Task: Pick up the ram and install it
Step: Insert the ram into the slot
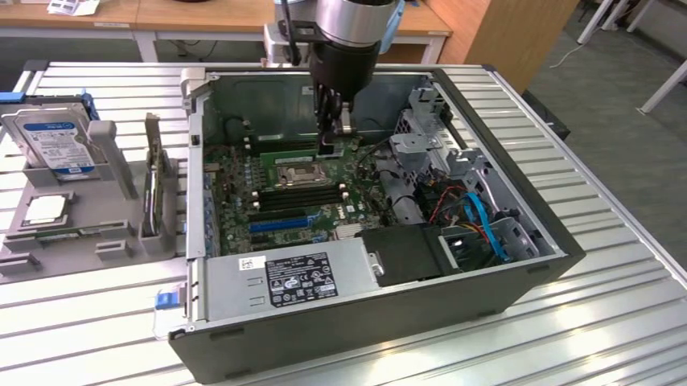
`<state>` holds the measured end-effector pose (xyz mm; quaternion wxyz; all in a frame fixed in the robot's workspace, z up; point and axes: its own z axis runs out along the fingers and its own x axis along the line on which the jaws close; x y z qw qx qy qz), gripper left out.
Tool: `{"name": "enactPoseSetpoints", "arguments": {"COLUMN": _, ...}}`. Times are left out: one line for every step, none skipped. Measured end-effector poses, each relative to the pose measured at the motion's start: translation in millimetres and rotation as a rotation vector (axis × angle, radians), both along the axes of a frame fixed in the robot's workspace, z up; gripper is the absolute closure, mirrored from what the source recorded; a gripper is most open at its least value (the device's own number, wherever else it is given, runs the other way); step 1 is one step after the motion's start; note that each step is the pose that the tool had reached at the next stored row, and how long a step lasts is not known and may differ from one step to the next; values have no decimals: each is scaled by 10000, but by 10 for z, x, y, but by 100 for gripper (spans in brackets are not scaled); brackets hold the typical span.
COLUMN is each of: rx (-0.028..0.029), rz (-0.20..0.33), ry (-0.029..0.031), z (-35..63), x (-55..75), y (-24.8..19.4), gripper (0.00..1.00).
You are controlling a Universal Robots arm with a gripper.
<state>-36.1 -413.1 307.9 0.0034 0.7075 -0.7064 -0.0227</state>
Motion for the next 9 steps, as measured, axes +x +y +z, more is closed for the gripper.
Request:
{"name": "enactPoseSetpoints", "arguments": {"rx": -1, "rz": 0, "ry": -3, "z": -15, "x": 0, "y": 0, "gripper": 88}}
{"name": "enactPoseSetpoints", "arguments": {"rx": -1, "rz": 1, "ry": -6, "z": -30, "x": 0, "y": 0, "gripper": 88}}
{"name": "enactPoseSetpoints", "arguments": {"rx": -1, "rz": 0, "ry": -8, "z": -44, "x": 0, "y": 0, "gripper": 88}}
{"name": "enactPoseSetpoints", "arguments": {"rx": -2, "rz": 1, "ry": -10, "z": -58, "x": 0, "y": 0, "gripper": 88}}
{"name": "enactPoseSetpoints", "arguments": {"rx": -1, "rz": 0, "ry": -13, "z": -73, "x": 0, "y": 0, "gripper": 88}}
{"name": "enactPoseSetpoints", "arguments": {"rx": -1, "rz": 0, "ry": -18, "z": -88, "x": -1, "y": 0, "gripper": 88}}
{"name": "enactPoseSetpoints", "arguments": {"rx": 0, "rz": 0, "ry": -21, "z": -104, "x": -1, "y": 0, "gripper": 88}}
{"name": "enactPoseSetpoints", "arguments": {"rx": 0, "rz": 1, "ry": -25, "z": -118, "x": -1, "y": 0, "gripper": 88}}
{"name": "enactPoseSetpoints", "arguments": {"rx": -1, "rz": 0, "ry": -27, "z": -132, "x": -1, "y": 0, "gripper": 88}}
